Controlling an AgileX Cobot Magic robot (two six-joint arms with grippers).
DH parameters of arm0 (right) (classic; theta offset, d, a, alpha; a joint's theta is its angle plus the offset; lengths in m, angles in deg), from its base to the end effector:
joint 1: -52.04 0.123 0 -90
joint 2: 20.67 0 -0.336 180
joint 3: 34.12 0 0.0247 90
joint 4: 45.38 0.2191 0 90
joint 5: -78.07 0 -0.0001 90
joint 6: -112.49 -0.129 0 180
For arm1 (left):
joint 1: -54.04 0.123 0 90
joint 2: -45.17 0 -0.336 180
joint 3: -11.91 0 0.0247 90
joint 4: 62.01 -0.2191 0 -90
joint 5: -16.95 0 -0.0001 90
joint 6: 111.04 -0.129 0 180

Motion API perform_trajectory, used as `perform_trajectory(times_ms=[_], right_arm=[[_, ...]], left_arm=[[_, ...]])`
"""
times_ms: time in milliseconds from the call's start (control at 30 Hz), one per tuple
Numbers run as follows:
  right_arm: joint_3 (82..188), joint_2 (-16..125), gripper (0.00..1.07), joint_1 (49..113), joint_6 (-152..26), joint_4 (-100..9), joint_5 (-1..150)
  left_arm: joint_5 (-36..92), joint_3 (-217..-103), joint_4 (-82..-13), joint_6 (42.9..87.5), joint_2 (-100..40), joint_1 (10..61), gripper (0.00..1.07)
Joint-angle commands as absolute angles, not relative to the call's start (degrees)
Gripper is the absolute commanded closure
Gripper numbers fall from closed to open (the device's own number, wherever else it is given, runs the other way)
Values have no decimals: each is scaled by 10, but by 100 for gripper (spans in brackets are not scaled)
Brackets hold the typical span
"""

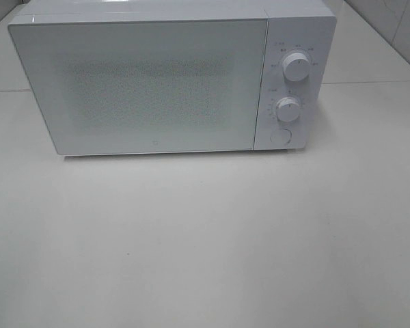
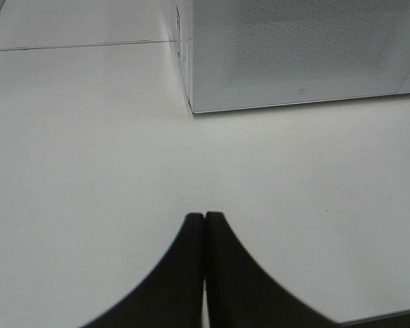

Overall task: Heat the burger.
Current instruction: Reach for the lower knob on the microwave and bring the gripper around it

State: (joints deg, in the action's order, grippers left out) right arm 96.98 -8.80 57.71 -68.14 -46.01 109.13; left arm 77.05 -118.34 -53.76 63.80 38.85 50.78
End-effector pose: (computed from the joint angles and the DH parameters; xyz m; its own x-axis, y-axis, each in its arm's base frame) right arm -0.0206 -0.0028 0.3164 -0.0319 -0.0016 -0.9995 -0.0931 0.9957 0.0014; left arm -0.0517 -0.0131 0.2468 -0.4332 0.0425 -0.9003 0.1759 0.9837 -0.0382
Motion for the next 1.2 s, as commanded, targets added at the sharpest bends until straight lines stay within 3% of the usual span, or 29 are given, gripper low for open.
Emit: perform_trajectory(times_ms=[33, 600, 1200], right_arm=[[966, -52, 37, 575, -675, -464, 1054], [966, 278, 37, 575, -675, -458, 854], [966, 599, 37, 575, -675, -458, 490]], left_arm=[[764, -1182, -541, 641, 400, 509, 107], [764, -1182, -556, 642, 400, 509, 107], [764, -1182, -557, 643, 400, 509, 107]])
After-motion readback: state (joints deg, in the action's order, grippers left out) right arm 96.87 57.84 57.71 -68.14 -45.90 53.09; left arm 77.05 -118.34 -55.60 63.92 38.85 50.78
